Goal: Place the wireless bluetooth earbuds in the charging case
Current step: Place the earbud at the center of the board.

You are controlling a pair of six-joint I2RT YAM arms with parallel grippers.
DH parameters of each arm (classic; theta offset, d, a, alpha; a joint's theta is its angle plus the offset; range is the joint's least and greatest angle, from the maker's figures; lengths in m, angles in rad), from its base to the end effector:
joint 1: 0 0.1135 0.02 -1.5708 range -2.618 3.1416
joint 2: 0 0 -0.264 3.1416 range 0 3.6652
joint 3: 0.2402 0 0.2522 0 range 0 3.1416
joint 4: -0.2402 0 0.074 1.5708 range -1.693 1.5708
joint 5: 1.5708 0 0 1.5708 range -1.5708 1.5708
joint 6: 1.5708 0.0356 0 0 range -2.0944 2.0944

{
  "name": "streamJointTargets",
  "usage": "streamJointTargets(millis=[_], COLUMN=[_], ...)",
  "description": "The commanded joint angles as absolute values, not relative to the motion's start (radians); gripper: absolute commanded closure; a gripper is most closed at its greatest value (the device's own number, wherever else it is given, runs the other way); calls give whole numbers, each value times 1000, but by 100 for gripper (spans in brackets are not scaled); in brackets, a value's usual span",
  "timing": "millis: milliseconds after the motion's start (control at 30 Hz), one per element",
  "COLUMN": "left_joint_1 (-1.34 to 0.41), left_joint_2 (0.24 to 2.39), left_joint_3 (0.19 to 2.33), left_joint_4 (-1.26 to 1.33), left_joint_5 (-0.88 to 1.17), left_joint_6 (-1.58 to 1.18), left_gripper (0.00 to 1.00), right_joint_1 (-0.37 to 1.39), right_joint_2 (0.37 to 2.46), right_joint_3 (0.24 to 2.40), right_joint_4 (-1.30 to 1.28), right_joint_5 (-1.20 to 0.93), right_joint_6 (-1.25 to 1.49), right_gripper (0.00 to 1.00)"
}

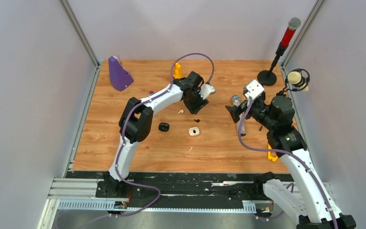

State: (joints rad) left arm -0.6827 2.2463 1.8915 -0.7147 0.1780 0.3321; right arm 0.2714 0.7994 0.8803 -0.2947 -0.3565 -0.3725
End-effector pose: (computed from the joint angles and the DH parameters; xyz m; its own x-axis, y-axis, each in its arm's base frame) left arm 0.3747 -0.3128 0.1951 -0.4193 0.7545 -0.5049 0.8712 0.4907 0.0099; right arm 0.1703 0.0603 0.3596 0.0206 -0.3483 -0.9372 -0.6144 0.7351 -0.2867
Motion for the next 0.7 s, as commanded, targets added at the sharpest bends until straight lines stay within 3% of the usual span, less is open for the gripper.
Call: streamJointTargets(millis=[0, 67, 133, 367, 667], left_joint_1=[-692, -691, -684, -608, -539], left_joint_2=[2199, 2156, 2067, 1874, 1896], left_joint_3=[1905, 1867, 1814, 1524, 1433], left_joint_4=[-692, -684, -686, -715, -706], left_joint_5=[173, 145, 114, 4, -32], left_joint_6=[301, 302, 305, 278, 219], left_gripper=[21, 4, 1, 0, 0], right_joint_1=[267, 268, 267, 268, 269], right_joint_2=[801, 800, 798, 795, 780], right_joint_3=[877, 877, 877, 876, 879], right_joint_4=[-263, -264, -263, -263, -263], right_joint_5=[-351, -350, -352, -365, -374], right_joint_6=[-382, -382, -379, -380, -365], right_gripper=[0, 0, 0, 0, 0])
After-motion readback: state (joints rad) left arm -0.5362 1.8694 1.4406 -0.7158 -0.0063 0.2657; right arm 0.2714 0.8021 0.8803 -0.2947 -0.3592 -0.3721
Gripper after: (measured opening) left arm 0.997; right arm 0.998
